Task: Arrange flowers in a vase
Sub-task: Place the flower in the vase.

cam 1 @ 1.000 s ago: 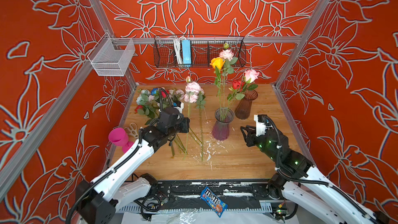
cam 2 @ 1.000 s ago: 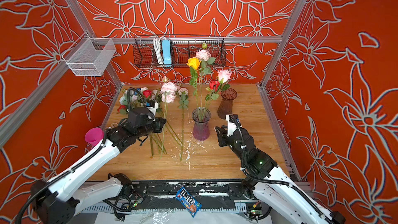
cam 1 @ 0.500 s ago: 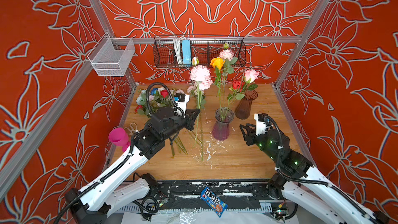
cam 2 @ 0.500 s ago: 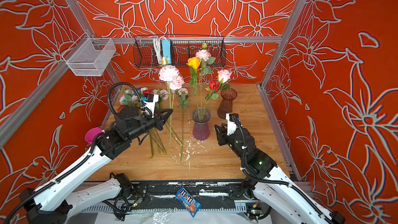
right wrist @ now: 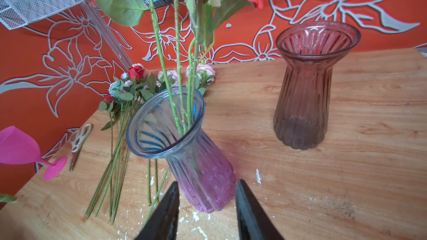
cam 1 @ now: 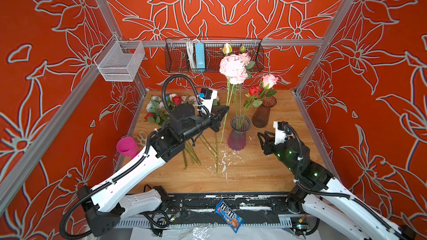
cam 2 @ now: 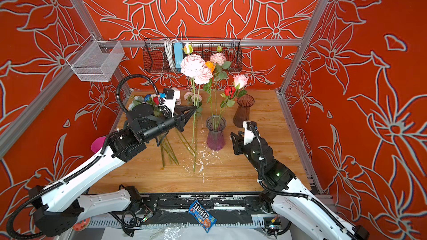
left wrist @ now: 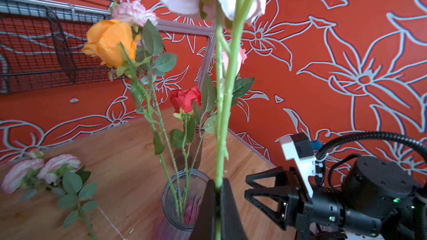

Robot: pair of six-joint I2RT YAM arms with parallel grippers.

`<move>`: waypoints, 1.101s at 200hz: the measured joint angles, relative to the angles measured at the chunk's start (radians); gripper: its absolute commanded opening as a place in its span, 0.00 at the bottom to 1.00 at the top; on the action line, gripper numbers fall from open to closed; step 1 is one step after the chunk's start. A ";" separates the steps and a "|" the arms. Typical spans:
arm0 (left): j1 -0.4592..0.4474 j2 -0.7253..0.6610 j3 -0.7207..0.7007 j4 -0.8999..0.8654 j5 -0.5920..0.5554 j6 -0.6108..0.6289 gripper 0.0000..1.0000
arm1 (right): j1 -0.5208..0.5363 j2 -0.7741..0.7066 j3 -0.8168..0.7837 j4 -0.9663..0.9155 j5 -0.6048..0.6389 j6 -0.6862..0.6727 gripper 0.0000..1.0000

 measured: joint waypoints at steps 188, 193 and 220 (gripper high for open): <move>-0.109 0.292 0.288 0.148 0.022 0.163 0.00 | 0.000 -0.040 -0.069 0.037 0.076 0.000 0.42; -0.109 0.302 0.292 0.158 0.017 0.171 0.00 | 0.000 -0.040 -0.070 0.037 0.078 0.000 0.42; -0.110 0.367 0.295 0.243 -0.031 0.221 0.00 | 0.000 -0.041 -0.072 0.037 0.085 0.000 0.42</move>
